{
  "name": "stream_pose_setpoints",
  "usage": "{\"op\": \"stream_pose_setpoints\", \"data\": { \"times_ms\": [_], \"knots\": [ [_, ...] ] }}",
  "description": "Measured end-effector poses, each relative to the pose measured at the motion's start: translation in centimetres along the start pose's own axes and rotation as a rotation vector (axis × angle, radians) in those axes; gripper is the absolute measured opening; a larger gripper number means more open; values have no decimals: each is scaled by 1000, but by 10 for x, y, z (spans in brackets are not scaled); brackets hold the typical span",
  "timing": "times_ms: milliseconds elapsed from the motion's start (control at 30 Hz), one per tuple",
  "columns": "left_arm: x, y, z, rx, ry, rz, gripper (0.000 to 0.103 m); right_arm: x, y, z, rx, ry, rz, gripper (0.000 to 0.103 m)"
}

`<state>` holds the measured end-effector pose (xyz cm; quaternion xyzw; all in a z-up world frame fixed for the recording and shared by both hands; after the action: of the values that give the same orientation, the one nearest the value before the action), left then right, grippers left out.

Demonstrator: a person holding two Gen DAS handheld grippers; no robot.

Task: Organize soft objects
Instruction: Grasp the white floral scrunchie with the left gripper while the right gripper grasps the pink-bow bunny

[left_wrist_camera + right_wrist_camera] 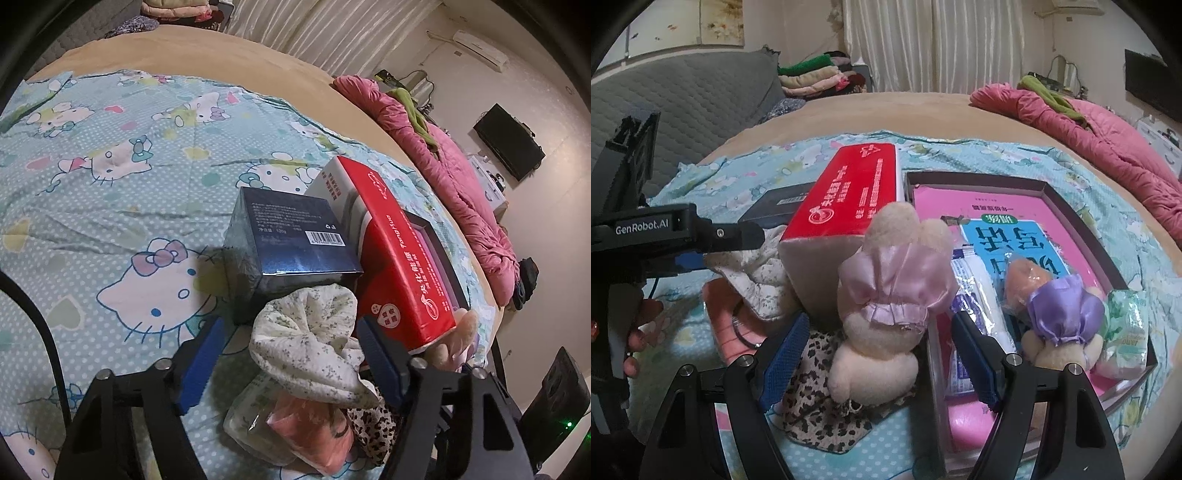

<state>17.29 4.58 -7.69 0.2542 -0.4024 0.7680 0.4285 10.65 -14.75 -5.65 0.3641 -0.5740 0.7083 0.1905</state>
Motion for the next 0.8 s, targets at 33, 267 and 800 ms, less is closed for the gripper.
{"op": "stream_pose_setpoints", "data": {
  "times_ms": [33,267,800],
  "knots": [
    [-1,0,0,0,4,-2,67,0,0,1,-2,0,3,80],
    [-5,2,0,-8,14,-13,56,0,-1,4,-7,-14,13,60],
    [6,0,12,-66,84,33,13,14,0,23,-94,-76,59,44]
  ]
}}
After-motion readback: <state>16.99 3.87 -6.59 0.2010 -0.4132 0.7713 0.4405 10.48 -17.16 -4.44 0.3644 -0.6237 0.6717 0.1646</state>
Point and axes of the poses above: each gripper's, at about its wrist camera, not at the fingertips, and x roughly against the way its jaws point, z to its right, y to its underside, the point moved 1 cm from there along -x, roughly the way its jaws point, and after that the axes turned 8 degrees about x, right-handed, at the moved point
